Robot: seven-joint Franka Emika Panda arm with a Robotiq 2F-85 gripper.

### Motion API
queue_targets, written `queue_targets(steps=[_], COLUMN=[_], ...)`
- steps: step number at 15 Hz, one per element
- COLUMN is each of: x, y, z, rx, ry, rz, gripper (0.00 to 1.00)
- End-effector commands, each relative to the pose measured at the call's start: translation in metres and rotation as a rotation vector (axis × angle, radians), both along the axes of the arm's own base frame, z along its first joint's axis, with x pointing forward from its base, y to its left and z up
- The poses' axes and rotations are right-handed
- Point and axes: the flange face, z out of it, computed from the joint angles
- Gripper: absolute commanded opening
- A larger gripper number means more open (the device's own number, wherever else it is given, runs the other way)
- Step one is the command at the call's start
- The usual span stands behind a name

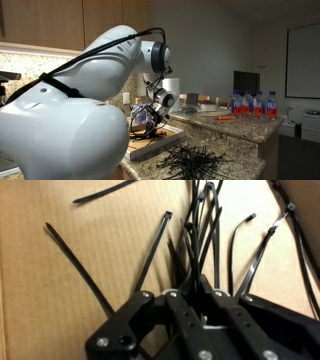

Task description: Pick up some of the black cables from the box and put them on the counter

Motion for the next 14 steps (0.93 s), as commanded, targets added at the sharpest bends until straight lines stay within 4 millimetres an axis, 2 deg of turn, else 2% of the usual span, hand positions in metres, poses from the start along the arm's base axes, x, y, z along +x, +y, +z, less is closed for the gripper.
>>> queue_targets(steps=[1,14], x=[-0.015,-0.033], y=[0.009,0.014], z=[0.025,0.096], rx=[-0.002,-0.049], ry=[0.021,0.043], rz=[0.008,-0.014], gripper=[0.02,0.02])
